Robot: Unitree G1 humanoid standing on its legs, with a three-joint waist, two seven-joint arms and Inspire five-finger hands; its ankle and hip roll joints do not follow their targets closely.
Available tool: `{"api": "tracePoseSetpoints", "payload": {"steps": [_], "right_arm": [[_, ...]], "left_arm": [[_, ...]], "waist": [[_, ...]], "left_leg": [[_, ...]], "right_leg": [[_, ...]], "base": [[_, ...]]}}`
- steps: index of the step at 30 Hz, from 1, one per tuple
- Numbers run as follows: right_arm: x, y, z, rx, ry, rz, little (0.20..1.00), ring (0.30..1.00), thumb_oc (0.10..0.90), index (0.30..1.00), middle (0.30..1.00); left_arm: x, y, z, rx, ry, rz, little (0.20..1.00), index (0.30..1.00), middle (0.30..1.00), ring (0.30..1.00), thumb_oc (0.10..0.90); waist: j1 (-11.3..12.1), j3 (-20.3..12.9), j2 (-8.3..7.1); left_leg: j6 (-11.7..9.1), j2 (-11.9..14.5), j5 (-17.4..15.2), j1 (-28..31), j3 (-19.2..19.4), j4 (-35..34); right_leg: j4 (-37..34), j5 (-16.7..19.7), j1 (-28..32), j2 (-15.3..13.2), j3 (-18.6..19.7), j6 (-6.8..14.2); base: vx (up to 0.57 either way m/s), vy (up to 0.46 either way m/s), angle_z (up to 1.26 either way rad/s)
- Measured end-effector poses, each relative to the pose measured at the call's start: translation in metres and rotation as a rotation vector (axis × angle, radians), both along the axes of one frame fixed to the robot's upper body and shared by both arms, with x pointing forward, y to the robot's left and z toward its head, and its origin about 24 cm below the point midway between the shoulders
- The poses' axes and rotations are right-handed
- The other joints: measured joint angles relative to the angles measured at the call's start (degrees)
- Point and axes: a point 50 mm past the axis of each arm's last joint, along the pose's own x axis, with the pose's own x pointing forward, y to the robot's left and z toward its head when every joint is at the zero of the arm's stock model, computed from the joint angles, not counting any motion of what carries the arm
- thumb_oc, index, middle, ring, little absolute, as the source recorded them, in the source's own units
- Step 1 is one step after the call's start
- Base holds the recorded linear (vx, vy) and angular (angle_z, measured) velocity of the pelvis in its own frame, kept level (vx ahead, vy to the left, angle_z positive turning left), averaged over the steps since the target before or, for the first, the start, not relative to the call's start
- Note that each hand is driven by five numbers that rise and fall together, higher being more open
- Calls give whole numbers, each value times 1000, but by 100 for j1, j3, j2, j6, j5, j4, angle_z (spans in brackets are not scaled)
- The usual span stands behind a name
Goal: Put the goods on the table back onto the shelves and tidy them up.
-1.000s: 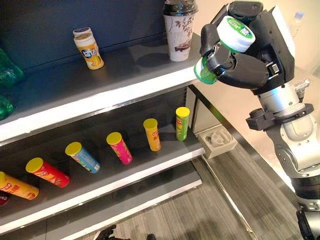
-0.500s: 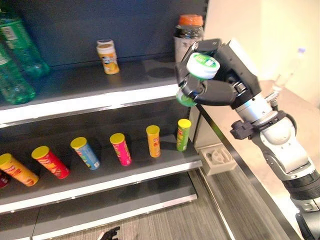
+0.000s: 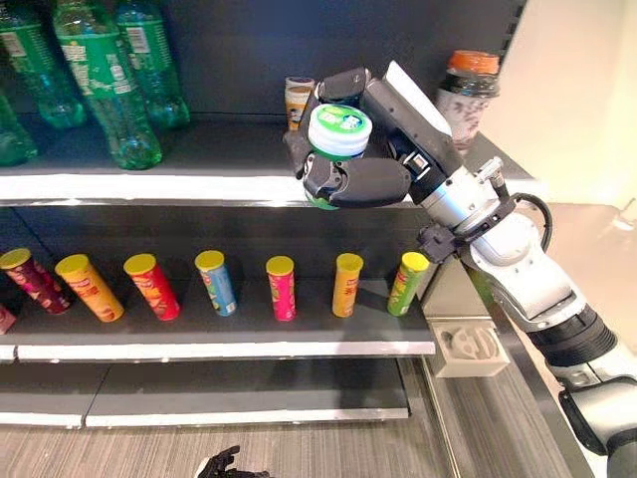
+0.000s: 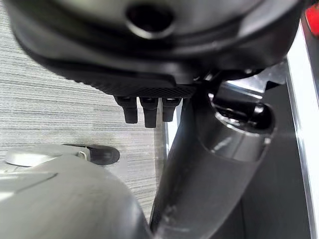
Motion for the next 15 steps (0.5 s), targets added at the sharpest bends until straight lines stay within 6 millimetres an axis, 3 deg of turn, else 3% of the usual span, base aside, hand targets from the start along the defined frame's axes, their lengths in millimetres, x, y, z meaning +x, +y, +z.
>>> {"api": "tracePoseSetpoints", "payload": {"steps": [8,11,15], "right_arm": [[32,2,-11,-51,45,-166,300,300,400,300,300],[37,3,-2,-27,4,-203,300,300,400,300,300],[47,-7,9,-3,-34,-303,300,300,400,300,300]], "left_arm": [[6,1,3,0,-28,0,900,900,900,900,800],[13,3,4,-3,-46,14,900,900,900,900,800],[15,5,6,3,-56,23,900,900,900,900,800]], "waist": [[250,111,-68],[473,227,-123],[531,313,-179]], "left_leg": [[22,-142,37,-177,-283,2],[22,-183,37,-191,-304,3],[31,-264,59,-283,-459,1]], "right_leg": [[1,-34,-1,-79,-294,42],[1,-44,4,-113,-345,54],[0,-59,12,-155,-507,59]], "base": [[-3,23,20],[-8,26,9],[2,23,20]]}}
